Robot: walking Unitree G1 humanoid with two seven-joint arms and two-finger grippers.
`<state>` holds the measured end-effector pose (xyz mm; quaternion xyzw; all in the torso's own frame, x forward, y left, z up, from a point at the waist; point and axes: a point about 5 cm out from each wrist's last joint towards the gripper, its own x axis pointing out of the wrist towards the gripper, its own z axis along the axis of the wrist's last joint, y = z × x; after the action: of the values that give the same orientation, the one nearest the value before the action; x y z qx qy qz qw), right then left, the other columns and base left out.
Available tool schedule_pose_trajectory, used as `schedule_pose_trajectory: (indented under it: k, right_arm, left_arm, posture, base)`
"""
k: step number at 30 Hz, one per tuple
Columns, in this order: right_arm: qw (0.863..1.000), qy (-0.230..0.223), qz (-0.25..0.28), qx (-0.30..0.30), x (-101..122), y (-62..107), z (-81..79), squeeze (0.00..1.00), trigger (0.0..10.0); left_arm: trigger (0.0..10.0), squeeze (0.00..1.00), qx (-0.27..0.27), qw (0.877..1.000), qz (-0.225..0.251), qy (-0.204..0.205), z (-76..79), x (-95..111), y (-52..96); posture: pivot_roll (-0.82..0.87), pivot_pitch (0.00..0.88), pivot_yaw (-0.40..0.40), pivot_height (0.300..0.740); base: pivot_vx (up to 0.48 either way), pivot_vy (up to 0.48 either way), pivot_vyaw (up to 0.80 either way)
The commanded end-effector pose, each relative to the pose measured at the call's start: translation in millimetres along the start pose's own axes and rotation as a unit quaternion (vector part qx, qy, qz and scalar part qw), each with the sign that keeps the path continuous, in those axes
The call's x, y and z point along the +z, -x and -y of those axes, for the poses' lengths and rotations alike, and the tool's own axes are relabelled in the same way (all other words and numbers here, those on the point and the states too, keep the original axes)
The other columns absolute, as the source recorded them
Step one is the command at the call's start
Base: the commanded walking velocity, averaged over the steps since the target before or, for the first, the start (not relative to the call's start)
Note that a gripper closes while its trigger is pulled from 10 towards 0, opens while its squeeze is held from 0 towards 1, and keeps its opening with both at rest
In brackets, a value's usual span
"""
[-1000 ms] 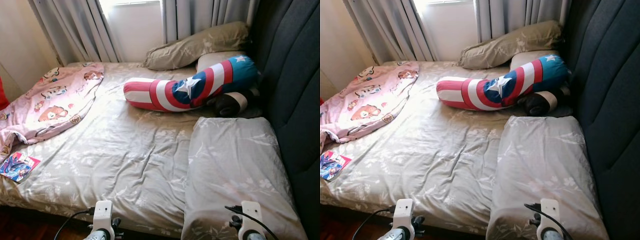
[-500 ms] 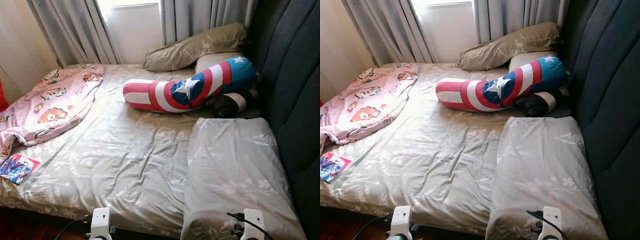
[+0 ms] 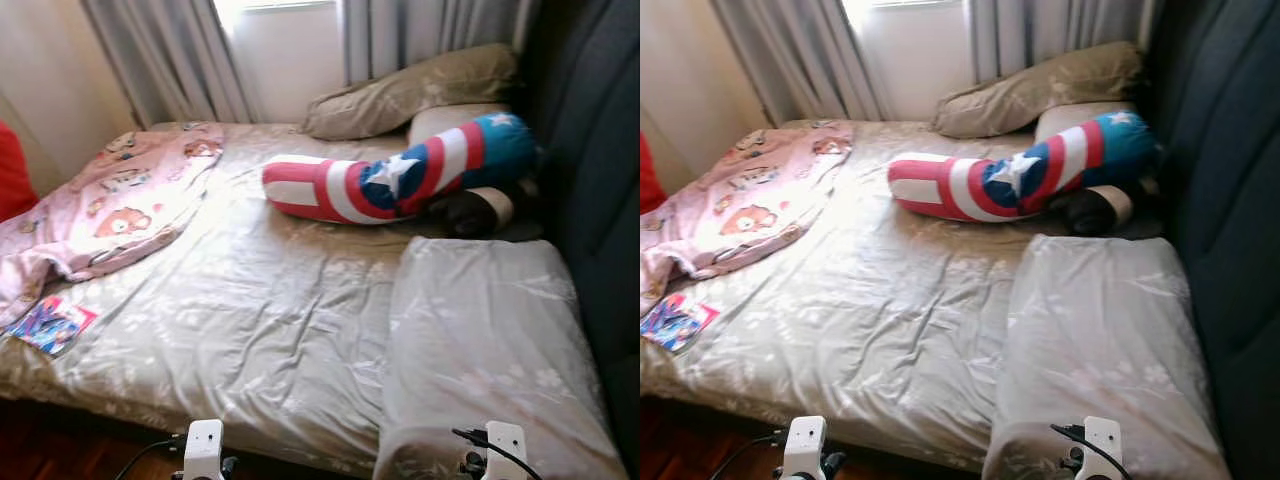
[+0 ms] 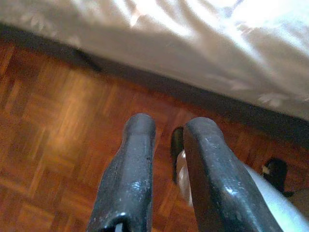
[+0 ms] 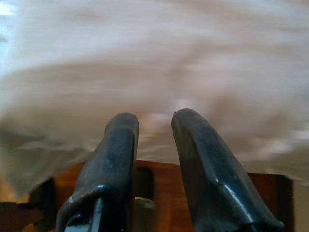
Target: Clean up the room
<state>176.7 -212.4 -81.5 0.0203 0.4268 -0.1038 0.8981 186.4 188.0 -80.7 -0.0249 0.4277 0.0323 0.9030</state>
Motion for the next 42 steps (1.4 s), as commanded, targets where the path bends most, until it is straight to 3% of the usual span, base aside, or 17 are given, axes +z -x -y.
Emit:
schedule_pose_trajectory:
  k: [1, 42]
  right_arm:
    - [1.000, 0.001, -0.002, 0.012, 0.8, -0.6, -8.5, 0.00, 10.0]
    - [1.000, -0.017, -0.003, 0.015, -0.5, -0.3, -17.6, 0.00, 10.0]
  left_arm:
    - [10.0, 0.00, 0.010, 1.000, -0.006, -0.003, -4.9, -2.3, 0.8]
    - [10.0, 0.00, 0.018, 1.000, -0.005, -0.010, -12.2, 0.3, 0.9]
  posture:
    - [-0.01, 0.000, 0.101, 0.732]
    - [0.00, 0.000, 0.108, 0.732]
  base:
    - [0.000, 0.382, 0.00]
    - [0.000, 0.383, 0.00]
